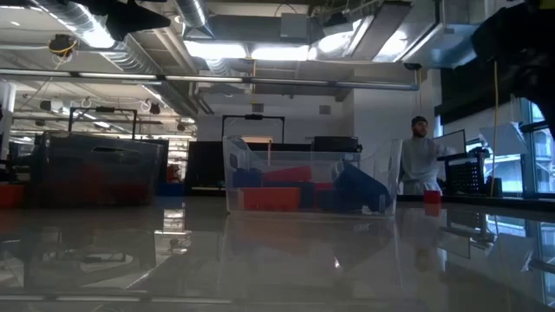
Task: Sort blocks by size
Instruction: Put the blue game piece into the black bin
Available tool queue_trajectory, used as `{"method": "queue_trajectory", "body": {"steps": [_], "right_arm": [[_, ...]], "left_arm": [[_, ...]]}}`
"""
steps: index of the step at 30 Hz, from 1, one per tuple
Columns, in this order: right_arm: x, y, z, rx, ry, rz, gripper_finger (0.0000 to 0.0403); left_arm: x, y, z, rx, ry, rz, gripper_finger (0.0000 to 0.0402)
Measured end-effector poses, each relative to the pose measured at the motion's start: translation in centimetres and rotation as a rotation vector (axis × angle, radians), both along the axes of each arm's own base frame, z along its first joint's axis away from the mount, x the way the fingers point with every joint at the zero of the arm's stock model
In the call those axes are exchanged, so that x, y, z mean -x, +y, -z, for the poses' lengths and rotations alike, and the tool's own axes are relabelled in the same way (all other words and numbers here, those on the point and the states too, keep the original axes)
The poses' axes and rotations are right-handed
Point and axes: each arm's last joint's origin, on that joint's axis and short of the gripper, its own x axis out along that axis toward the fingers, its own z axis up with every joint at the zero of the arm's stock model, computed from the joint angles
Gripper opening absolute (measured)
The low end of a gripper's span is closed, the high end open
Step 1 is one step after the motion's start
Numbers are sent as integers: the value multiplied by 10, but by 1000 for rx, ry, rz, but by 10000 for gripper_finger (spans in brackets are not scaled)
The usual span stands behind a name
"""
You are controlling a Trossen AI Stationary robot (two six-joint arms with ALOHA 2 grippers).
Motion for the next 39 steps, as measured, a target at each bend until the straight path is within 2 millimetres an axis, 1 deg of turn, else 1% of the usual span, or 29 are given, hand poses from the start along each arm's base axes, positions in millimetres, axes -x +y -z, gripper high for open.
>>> {"method": "queue_trajectory", "body": {"steps": [7, 12, 16, 23, 26, 31, 32, 35, 39], "right_arm": [[0, 12, 16, 23, 52, -181, 248], [2, 20, 27, 67, 82, -262, 248], [1, 24, 39, 103, 114, -300, 248], [-3, 26, 58, 139, 176, -302, 246], [-3, 26, 59, 139, 177, -302, 222], [-2, 25, 58, 148, 188, -303, 137], [-2, 25, 58, 152, 191, -303, 131], [-3, 26, 56, 158, 193, -304, 131], [-11, 26, 45, 162, 176, -290, 131]], "left_arm": [[0, 0, 0, -2, 1, 0, 265], [0, 0, 0, -7, 3, 1, 265], [0, 0, 0, -8, 3, 1, 265], [0, 0, 0, -7, 3, 1, 265], [0, 0, 0, -7, 3, 1, 265], [0, 0, 0, -5, 2, 1, 265], [0, 0, 0, -3, 1, 0, 265], [0, 0, 0, -2, 1, 0, 265], [0, 0, 0, 0, 0, 0, 265]]}}
